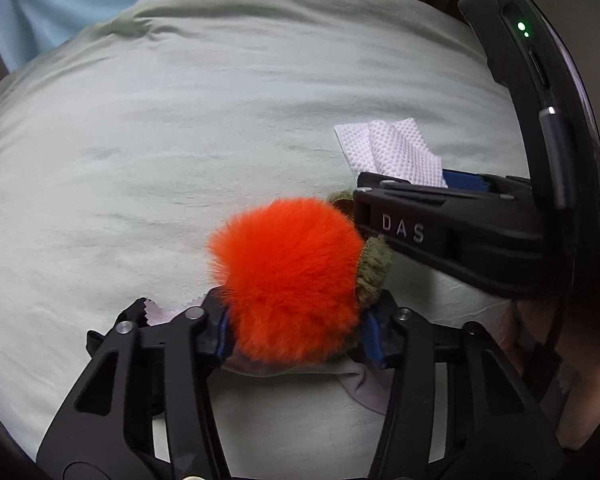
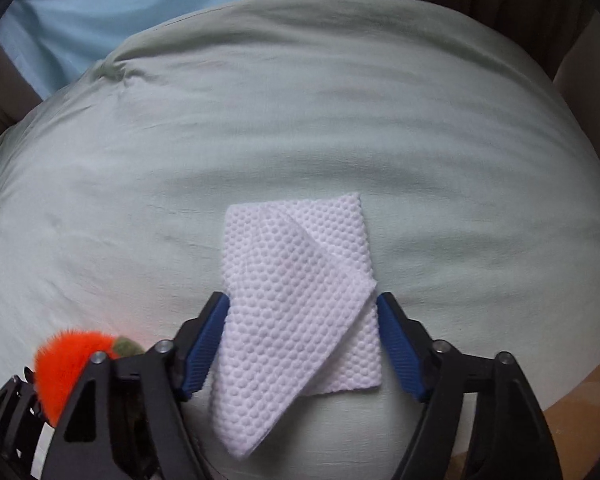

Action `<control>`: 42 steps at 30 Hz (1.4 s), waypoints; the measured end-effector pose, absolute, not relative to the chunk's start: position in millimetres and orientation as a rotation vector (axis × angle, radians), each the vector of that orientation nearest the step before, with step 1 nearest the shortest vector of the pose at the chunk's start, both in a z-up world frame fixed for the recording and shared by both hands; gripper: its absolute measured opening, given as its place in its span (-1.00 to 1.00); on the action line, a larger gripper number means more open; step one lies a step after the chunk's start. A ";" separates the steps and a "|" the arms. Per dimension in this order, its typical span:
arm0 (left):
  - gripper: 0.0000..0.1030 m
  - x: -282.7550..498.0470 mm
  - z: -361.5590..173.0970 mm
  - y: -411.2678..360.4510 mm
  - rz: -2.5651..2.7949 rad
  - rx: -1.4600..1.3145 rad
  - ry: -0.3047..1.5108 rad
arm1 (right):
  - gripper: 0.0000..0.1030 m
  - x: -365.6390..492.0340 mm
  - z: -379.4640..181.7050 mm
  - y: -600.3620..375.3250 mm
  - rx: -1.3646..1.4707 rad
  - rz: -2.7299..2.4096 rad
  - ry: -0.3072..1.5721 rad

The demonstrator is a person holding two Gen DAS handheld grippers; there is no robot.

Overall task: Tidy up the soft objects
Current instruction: 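Grasp the orange pompom with left tool while right tool grasps the white mesh cloth, then carry the orange pompom with left tool while right tool carries the white cloth to the box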

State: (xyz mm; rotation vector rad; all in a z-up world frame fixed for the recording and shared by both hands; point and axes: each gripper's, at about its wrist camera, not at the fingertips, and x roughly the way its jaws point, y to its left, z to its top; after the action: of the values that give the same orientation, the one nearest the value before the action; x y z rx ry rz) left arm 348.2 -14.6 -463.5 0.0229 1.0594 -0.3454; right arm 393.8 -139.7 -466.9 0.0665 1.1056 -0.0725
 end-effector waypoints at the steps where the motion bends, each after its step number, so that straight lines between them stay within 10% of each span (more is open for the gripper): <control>1: -0.17 349.1 -462.7 -13.7 -0.344 0.016 1.061 | 0.01 392.8 -465.8 -137.7 0.059 -0.069 1.102; 9: -0.19 349.8 -449.8 -6.2 -0.342 -0.031 1.059 | -0.63 391.8 -456.3 -136.1 0.077 -0.040 1.099; 42: -0.19 205.2 -197.8 44.4 -0.342 -0.094 0.861 | -0.64 198.9 -182.6 -138.6 0.213 -0.101 0.840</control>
State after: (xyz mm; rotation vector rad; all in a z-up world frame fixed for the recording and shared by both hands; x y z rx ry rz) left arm 205.2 44.4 -197.8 -0.0937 0.8614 -0.3417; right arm 198.9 -138.6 -182.6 0.2125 0.8395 -0.1012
